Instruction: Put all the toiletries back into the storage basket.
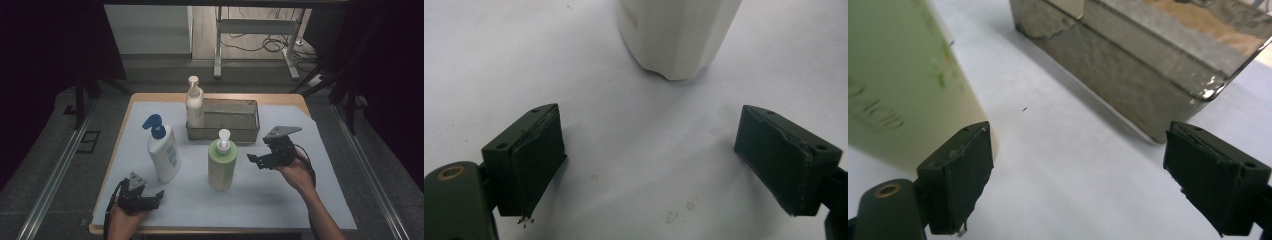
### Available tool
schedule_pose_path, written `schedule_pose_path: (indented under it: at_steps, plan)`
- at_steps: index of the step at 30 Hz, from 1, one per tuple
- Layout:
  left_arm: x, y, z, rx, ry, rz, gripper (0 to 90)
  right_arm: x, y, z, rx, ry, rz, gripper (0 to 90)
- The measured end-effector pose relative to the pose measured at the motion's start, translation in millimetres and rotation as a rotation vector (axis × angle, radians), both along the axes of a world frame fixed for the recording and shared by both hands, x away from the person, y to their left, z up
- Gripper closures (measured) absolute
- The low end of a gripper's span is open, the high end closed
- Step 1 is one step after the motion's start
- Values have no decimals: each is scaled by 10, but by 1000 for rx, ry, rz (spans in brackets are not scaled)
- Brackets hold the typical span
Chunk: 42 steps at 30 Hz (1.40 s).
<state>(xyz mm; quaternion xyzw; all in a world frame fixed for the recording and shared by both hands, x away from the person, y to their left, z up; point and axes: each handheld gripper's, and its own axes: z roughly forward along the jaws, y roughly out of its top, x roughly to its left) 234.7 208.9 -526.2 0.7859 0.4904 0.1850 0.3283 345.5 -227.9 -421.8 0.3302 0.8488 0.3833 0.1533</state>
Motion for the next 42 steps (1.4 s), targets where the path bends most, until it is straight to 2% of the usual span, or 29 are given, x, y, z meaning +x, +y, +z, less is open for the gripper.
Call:
schedule_pose_path:
  at_steps: [9,20,34,42]
  plan:
    - [-1,0,0,0,0,0,121,-154,-25,-77,21,26,23,113]
    - [0,2,0,2,-1,0,121,-332,34,-135,33,37,89,52]
    - [1,3,-1,2,-1,-2,121,-433,389,-170,41,42,188,7]
    - [1,0,-2,-2,-3,1,121,-426,566,-114,61,16,200,17]
